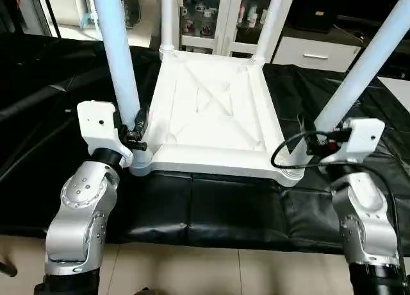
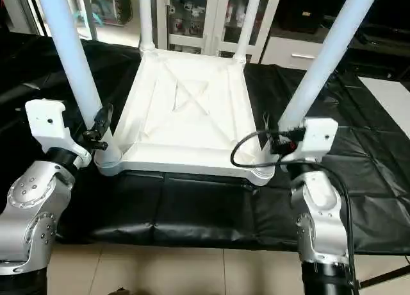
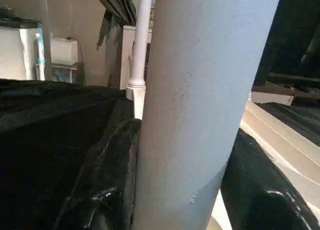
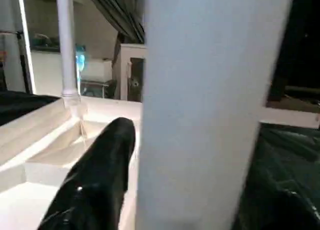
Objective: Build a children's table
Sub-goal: Flip table
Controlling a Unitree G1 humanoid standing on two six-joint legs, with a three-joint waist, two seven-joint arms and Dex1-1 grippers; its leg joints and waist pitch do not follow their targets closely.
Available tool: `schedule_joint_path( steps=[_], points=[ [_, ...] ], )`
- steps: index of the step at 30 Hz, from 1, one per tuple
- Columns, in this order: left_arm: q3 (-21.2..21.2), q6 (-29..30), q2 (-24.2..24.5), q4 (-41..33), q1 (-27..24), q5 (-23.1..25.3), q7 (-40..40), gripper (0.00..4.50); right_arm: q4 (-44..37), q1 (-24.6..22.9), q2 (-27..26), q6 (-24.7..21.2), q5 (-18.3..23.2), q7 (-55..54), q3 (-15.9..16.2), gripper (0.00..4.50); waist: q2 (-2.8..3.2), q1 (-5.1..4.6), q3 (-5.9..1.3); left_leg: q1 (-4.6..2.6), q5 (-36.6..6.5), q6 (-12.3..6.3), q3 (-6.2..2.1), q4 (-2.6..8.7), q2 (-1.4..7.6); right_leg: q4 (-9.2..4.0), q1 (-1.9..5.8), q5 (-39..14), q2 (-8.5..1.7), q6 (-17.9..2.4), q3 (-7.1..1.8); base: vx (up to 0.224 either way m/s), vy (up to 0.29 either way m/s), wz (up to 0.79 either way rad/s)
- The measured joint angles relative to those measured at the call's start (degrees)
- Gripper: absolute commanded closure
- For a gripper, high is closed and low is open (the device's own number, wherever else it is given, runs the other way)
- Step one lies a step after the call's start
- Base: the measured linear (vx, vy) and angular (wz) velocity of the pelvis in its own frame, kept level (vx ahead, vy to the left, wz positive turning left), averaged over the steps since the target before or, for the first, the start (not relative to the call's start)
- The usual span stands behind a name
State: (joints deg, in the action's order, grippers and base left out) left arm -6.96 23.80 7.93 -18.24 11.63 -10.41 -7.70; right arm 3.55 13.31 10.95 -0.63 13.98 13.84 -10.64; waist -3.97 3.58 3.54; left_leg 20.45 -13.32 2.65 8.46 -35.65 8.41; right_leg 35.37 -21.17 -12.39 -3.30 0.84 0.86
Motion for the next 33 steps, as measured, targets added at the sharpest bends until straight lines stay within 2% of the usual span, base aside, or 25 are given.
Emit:
schedule_joint_path(
  steps=[9, 15, 18, 23, 26, 31, 33],
  points=[
    [-0.66, 0.71, -1.43, -0.08, 0.37, -0.06, 0.53, 2.53, -0.19, 0.9, 0.5, -0.67, -0.14, 0.18, 0.26, 2.74, 0.11, -0.01, 0.05, 0.03, 0.04, -0.03, 0.04, 0.0, 0.0, 0.06, -0.06, 0.01, -0.02, -0.01, -0.01, 0.0, 0.0, 0.0],
    [-1.72, 2.29, -3.47, -0.64, 0.93, -1.36, 1.46, 2.53, -0.16, 3.28, 2.59, -1.6, -1.18, -0.16, 0.49, 2.81, 0.33, -0.02, 0.1, 0.17, 0.13, -0.17, 0.28, -0.01, -0.01, 0.28, -0.35, 0.01, -0.11, -0.01, -0.14, 0.0, 0.0, 0.0],
    [-3.01, 3.16, -6.03, -0.23, 2.13, -3.3, 2.63, 2.53, -0.15, 7.75, 5.4, -1.92, -2.01, -0.16, 0.33, 2.81, 0.32, 0.11, 0.11, 0.56, 0.6, -0.55, 0.42, -0.01, 0.0, 0.6, -0.84, 0.04, -0.19, -0.06, -0.13, 0.0, 0.0, 0.0],
    [-6.22, 3.41, -9.55, 2.36, 4.32, -7.59, 4.08, 2.53, 1.19, 15.5, 8.74, -1.76, -3.55, 0.99, 0.35, 2.82, 0.16, 0.95, 0.12, 0.56, 0.83, -0.39, 0.66, -0.03, 0.33, 0.76, -0.89, 0.13, -0.12, -0.21, 0.0, 0.0, 0.0, 0.0],
    [-7.7, 3.41, -11.5, 4.35, 5.92, -9.57, 5.08, 2.53, 4.0, 20.87, 10.92, -1.38, -4.86, 2.76, 1.01, 2.82, 0.14, 1.26, 0.17, 0.65, 0.91, -0.35, 1.15, -0.04, 0.53, 0.77, -1.02, 0.27, -0.18, -0.31, -0.04, 0.0, 0.0, 0.0],
    [-11.44, 3.28, -15.12, 6.92, 7.84, -13.91, 7.72, 2.53, 8.03, 30.2, 14.35, 1.59, -7.52, 8.75, 4.65, 2.82, -0.26, 1.51, 0.22, 0.73, 1.01, -0.45, 1.39, -0.06, 0.68, 0.77, -1.11, 0.32, -0.19, -0.34, -0.04, 0.0, 0.0, 0.0],
    [-12.08, 3.34, -15.39, 7.39, 8.28, -15.0, 8.32, 2.53, 8.91, 32.16, 14.63, 1.97, -7.92, 10.03, 5.26, 2.82, -0.49, 1.67, 0.2, 0.77, 1.08, -0.58, 1.43, -0.05, 0.74, 0.74, -1.14, 0.32, -0.19, -0.34, -0.01, 0.0, 0.0, 0.0]
  ],
)
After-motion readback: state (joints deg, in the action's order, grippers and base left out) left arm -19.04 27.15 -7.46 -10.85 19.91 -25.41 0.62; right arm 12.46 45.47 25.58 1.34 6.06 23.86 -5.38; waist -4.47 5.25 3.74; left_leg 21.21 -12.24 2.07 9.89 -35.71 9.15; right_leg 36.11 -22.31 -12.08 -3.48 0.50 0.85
